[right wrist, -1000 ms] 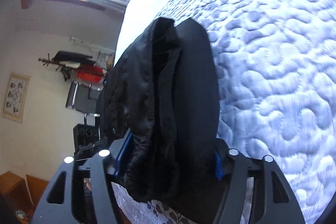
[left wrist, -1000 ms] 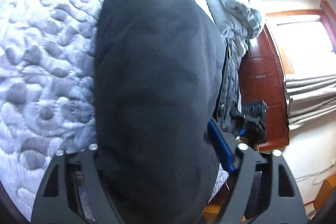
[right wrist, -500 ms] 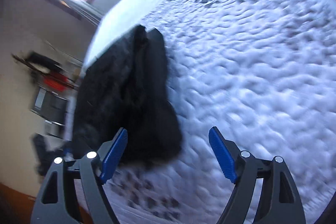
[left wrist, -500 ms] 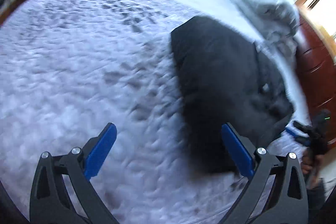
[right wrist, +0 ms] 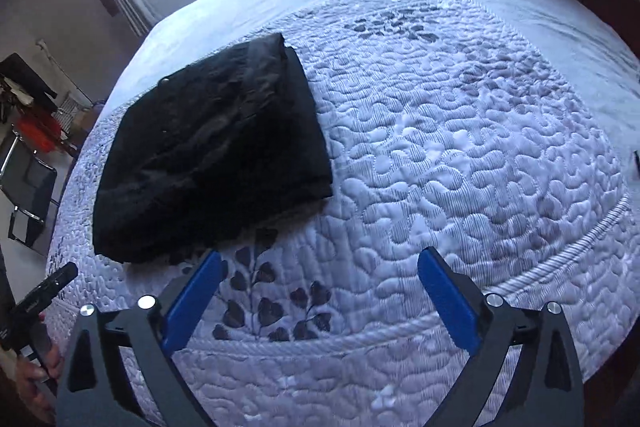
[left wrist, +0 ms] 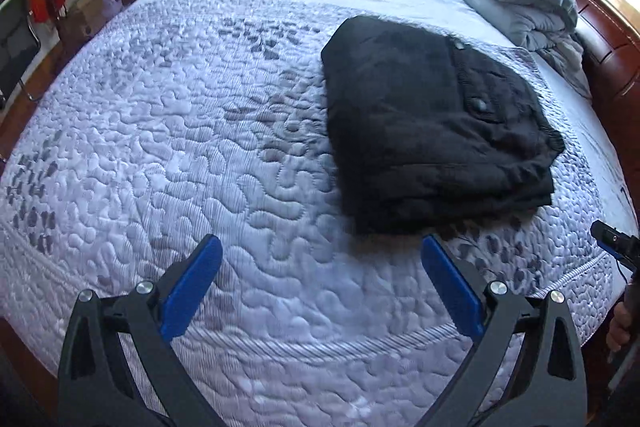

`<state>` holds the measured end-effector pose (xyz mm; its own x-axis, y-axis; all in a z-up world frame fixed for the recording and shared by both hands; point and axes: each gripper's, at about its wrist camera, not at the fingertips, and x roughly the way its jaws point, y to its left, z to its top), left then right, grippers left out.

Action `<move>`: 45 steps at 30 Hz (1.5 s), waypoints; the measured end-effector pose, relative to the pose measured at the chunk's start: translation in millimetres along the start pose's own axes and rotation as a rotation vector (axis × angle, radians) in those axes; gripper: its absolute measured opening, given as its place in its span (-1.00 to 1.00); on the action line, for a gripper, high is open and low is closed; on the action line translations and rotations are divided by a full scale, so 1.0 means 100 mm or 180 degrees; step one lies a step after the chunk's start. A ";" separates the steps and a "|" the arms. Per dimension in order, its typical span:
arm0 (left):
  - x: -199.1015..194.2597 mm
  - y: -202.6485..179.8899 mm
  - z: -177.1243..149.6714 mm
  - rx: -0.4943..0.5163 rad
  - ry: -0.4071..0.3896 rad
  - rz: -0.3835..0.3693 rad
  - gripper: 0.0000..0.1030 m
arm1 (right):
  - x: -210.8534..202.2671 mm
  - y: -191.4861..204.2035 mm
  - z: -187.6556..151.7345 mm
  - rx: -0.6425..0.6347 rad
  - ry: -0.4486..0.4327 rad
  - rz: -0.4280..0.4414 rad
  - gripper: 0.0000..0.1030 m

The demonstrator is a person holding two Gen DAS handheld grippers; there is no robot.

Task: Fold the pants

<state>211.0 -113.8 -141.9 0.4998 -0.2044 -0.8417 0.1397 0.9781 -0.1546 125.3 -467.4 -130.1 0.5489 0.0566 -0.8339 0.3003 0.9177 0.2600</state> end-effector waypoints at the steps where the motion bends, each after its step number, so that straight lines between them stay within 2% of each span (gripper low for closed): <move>1: -0.04 -0.04 0.01 0.0024 -0.0042 0.0014 0.93 | -0.06 0.06 -0.01 -0.0023 -0.0033 -0.0009 0.92; 16: -1.10 -0.53 -0.02 0.0227 -0.0709 0.0046 0.93 | -0.80 0.63 -0.16 -0.0294 -0.0353 0.0087 0.92; 20: -1.32 -0.61 -0.03 0.0308 -0.0818 0.0063 0.93 | -0.92 0.72 -0.17 -0.0352 -0.0446 -0.0003 0.92; 23: -1.44 -0.67 -0.05 0.0400 -0.0875 0.0102 0.94 | -1.00 0.78 -0.17 -0.0396 -0.0508 -0.0035 0.92; 28: -1.58 -0.77 -0.10 0.0557 -0.0970 -0.0043 0.94 | -1.07 0.82 -0.18 -0.0415 -0.0583 -0.0038 0.92; 34: -1.62 -0.84 -0.15 0.0670 -0.1122 0.0023 0.94 | -1.17 0.88 -0.17 -0.0480 -0.0683 -0.0097 0.92; 39: -1.55 -0.86 -0.17 0.0688 -0.1046 0.0104 0.94 | -1.17 0.88 -0.17 -0.0466 -0.0687 -0.0074 0.92; 42: -1.48 -0.87 -0.19 0.0688 -0.1005 0.0303 0.94 | -1.14 0.89 -0.17 -0.0484 -0.0673 -0.0103 0.92; 45: -1.34 -0.90 -0.18 0.0738 -0.0823 0.0471 0.94 | -1.10 0.92 -0.19 -0.0515 -0.0650 -0.0143 0.92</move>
<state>116.1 -173.5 -24.5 0.7242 -0.0939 -0.6832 0.2247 0.9687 0.1051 77.7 -382.0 -23.9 0.6889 -0.0513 -0.7230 0.2084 0.9694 0.1298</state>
